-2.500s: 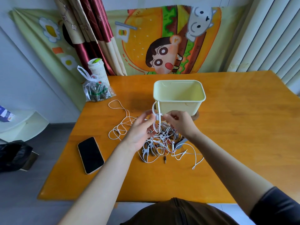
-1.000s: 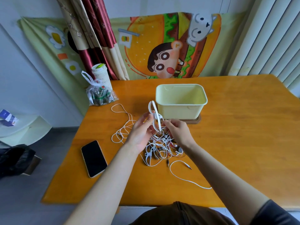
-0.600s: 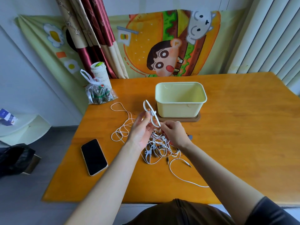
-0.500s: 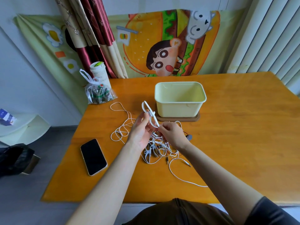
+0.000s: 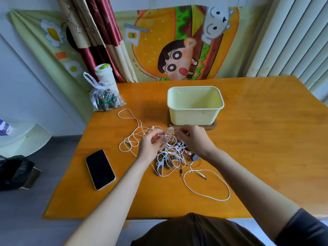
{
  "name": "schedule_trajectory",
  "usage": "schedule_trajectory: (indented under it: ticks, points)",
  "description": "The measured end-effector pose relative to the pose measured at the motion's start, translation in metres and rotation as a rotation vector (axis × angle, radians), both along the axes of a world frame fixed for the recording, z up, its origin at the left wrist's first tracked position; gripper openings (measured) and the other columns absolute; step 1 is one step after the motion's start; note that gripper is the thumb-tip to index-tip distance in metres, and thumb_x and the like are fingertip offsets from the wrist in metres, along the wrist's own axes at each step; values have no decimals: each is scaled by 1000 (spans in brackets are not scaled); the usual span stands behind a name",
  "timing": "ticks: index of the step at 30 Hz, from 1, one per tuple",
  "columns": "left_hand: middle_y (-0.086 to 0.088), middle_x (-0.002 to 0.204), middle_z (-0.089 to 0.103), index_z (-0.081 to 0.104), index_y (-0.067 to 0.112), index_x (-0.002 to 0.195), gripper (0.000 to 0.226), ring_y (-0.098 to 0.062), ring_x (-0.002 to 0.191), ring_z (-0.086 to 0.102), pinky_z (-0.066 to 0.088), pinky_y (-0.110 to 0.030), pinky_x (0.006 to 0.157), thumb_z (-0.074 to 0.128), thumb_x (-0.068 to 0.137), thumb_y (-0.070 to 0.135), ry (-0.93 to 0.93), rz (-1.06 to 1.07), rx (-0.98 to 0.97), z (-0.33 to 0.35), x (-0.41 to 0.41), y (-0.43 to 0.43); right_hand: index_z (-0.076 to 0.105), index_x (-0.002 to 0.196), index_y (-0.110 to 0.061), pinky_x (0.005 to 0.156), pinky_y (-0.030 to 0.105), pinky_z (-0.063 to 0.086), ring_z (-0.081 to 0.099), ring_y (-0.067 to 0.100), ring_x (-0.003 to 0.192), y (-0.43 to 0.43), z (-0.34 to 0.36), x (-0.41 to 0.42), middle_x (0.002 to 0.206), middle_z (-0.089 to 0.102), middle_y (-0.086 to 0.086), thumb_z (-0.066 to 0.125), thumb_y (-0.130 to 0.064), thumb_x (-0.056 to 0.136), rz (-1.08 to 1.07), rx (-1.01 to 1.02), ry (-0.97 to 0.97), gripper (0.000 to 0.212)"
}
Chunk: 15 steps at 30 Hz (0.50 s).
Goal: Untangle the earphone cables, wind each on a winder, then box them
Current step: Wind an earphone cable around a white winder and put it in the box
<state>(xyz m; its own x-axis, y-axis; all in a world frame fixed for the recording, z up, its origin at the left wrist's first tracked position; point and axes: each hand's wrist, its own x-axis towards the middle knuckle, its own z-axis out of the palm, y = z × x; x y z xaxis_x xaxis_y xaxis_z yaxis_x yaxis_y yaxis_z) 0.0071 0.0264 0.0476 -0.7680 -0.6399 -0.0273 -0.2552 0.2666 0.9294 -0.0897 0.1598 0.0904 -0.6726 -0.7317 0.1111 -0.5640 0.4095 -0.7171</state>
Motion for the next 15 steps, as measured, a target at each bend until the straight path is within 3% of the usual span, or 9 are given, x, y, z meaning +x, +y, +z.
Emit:
schedule_trajectory:
  ticks: [2, 6, 9, 15]
  points:
    - [3, 88, 65, 66, 15, 106, 16, -15, 88, 61, 45, -15, 71, 64, 90, 16, -28, -86, 28, 2, -1, 3, 67, 81, -6, 57, 28, 42, 55, 22, 62, 3, 2, -8, 74, 66, 9, 57, -22, 92, -19, 2, 22, 22]
    - [-2, 94, 65, 65, 17, 110, 20, -18, 90, 60, 46, -19, 76, 62, 90, 19, -21, -186, 122, 6, -1, 10, 68, 86, -9, 54, 13, 34, 48, 8, 63, 5, 3, -16, 78, 57, -2, 56, -23, 93, -62, -23, 49, 19]
    - [-7, 105, 66, 62, 20, 110, 18, -19, 96, 60, 46, -15, 76, 60, 92, 19, -26, -212, 186, 11, 0, 12, 68, 88, -8, 57, 21, 34, 49, 11, 67, 5, 1, -18, 81, 56, -2, 55, -23, 93, -76, -21, 58, 20]
    - [0, 101, 66, 61, 28, 101, 16, -12, 93, 60, 45, -13, 71, 57, 93, 15, -9, -256, 239, 23, -2, 11, 68, 90, -6, 58, 22, 41, 54, 17, 69, 5, -3, -21, 82, 60, 1, 55, -19, 94, -150, -63, 39, 19]
